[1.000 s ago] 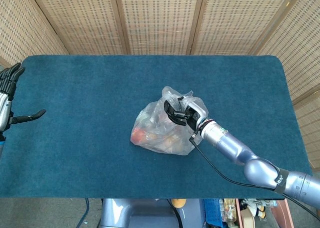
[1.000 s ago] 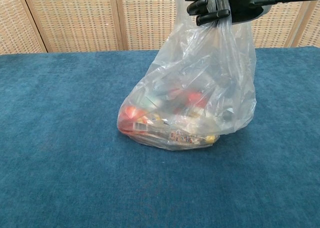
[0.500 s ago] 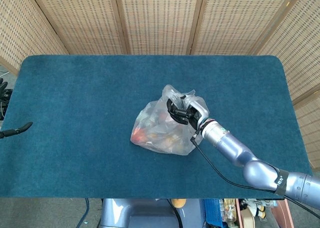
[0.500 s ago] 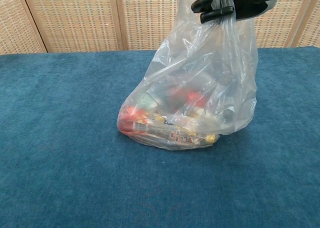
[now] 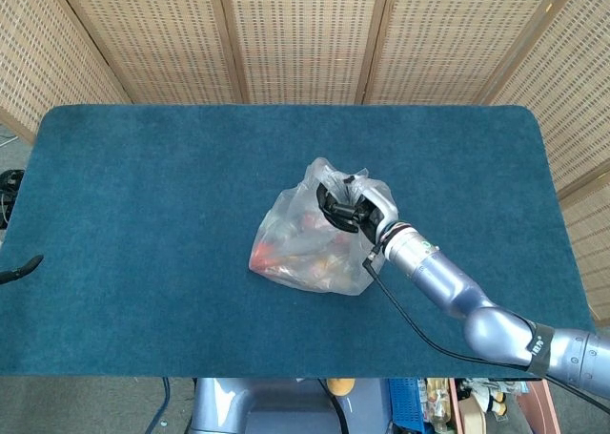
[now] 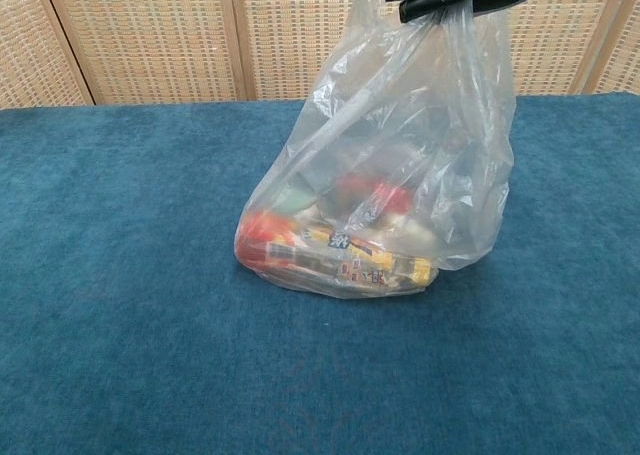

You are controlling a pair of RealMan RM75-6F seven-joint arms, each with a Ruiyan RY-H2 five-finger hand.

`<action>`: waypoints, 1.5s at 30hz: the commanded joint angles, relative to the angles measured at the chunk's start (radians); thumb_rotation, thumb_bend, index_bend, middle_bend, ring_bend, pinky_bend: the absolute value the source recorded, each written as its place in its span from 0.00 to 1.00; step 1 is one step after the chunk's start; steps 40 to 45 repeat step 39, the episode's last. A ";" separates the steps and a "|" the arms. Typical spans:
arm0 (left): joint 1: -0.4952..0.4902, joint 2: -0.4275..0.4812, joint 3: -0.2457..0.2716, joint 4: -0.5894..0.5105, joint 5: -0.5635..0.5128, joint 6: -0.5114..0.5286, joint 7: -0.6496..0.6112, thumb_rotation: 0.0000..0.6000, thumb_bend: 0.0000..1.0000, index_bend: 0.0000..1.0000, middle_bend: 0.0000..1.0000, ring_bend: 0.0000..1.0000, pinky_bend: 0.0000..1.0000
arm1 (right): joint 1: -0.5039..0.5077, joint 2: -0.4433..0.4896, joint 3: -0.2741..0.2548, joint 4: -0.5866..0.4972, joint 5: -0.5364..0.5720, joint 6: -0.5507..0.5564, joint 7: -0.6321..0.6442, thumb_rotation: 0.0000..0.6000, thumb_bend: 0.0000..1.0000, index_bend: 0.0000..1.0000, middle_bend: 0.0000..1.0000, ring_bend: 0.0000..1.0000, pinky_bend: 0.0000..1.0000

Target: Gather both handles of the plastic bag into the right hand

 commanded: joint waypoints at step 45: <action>0.051 0.056 -0.066 -0.072 -0.077 -0.117 0.049 1.00 0.15 0.00 0.00 0.00 0.00 | 0.324 0.275 0.148 -0.053 0.457 0.122 -0.129 1.00 1.00 0.85 0.91 0.81 1.00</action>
